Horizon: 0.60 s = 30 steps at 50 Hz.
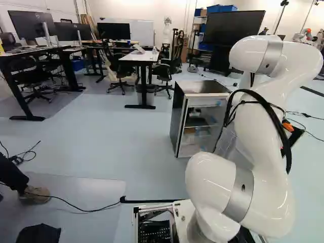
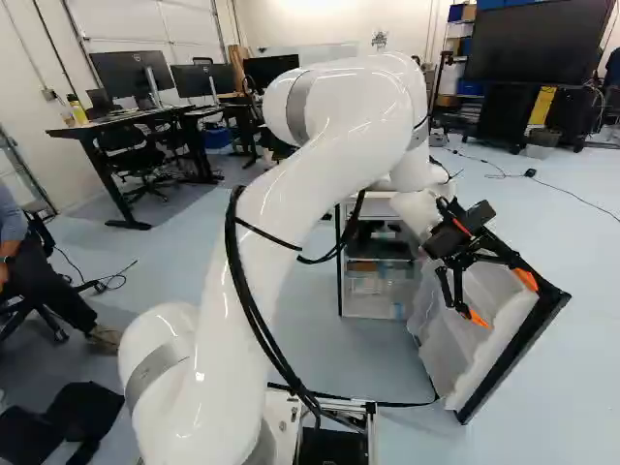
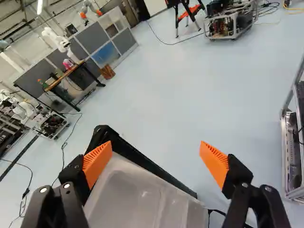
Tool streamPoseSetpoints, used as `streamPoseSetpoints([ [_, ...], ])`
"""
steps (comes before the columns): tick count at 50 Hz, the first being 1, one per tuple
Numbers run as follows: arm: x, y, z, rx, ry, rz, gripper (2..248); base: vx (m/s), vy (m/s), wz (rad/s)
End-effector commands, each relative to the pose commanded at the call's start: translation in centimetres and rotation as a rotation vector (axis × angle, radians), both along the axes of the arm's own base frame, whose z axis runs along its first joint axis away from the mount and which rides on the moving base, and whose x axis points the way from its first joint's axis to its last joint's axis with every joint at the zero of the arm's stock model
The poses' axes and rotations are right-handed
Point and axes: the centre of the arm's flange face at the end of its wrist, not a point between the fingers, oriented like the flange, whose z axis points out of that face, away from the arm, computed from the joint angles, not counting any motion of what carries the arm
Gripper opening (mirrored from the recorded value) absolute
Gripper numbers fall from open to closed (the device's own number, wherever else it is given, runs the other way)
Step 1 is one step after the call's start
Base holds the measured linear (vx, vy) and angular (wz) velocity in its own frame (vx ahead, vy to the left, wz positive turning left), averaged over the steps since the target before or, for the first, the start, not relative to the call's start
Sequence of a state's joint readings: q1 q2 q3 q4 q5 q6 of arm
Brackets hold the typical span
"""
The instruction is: Open the fridge door
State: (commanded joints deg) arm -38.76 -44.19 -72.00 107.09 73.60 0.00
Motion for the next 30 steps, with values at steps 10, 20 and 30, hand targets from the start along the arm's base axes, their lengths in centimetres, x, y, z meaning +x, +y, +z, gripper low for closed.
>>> streamPoseSetpoints([
  [10,-0.8,1.5,0.2,-0.007,0.052,0.092,247,0.0,0.0,0.0],
  [20,-1.6,3.1,0.3,-0.008,0.093,0.191,247,0.0,0.0,0.0],
  [30,-2.3,4.7,0.2,0.009,0.114,0.297,247,0.0,0.0,0.0],
])
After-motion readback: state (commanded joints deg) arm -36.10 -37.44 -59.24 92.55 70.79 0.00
